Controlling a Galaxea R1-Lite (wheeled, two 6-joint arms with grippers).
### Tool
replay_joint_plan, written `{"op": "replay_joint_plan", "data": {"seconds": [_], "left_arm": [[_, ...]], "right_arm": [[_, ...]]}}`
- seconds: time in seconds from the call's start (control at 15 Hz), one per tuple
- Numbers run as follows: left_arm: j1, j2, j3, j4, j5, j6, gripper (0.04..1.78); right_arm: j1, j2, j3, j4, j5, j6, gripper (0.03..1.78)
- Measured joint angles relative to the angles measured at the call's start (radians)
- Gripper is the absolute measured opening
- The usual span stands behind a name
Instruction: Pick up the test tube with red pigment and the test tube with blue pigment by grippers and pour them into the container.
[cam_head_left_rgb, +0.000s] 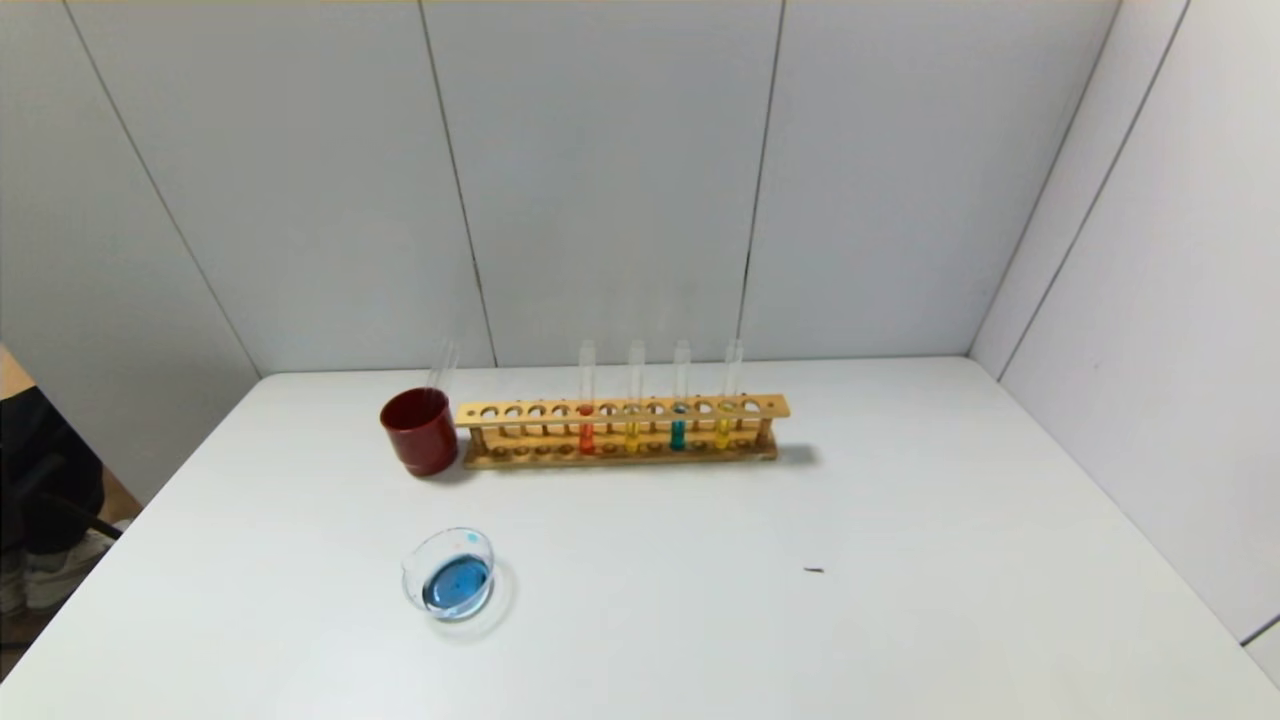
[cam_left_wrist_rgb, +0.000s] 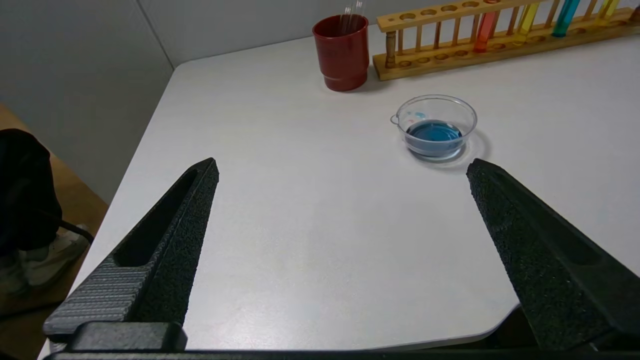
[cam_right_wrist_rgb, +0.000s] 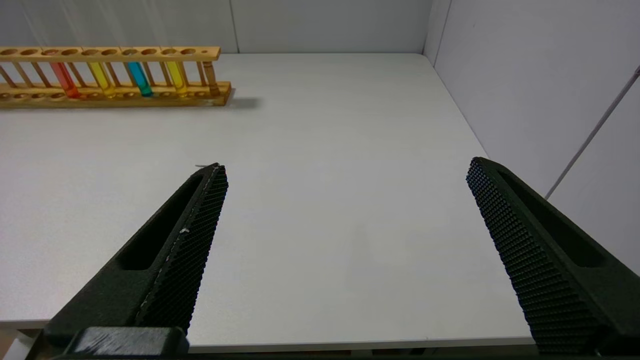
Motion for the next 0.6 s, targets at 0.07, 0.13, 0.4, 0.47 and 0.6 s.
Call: {"op": "replay_joint_plan", "data": {"seconds": [0.07,0.13,0.4,0.47,0.6], "left_arm": [[0.0,0.0,0.0,0.0,-0.007,0.0,1.75],[0.0,0.0,0.0,0.0,-0.007,-0.001,1.75],[0.001,-0.001,0.001,0.0,-0.004,-0.005,1.75],[0.001,-0.001,0.001,0.0,-0.004,-0.007,1.75],[0.001,-0.001,0.001,0.001,-0.006,-0.017,1.75]], "right_arm": [[0.0,0.0,0.0,0.0,0.0,0.0,1.75],[0.0,0.0,0.0,0.0,0.0,0.0,1.75],[0.0,0.0,0.0,0.0,0.0,0.001,1.75],[0.0,0.0,0.0,0.0,0.0,0.001,1.75],[0.0,0.0,0.0,0.0,0.0,0.001,1.75]]}}
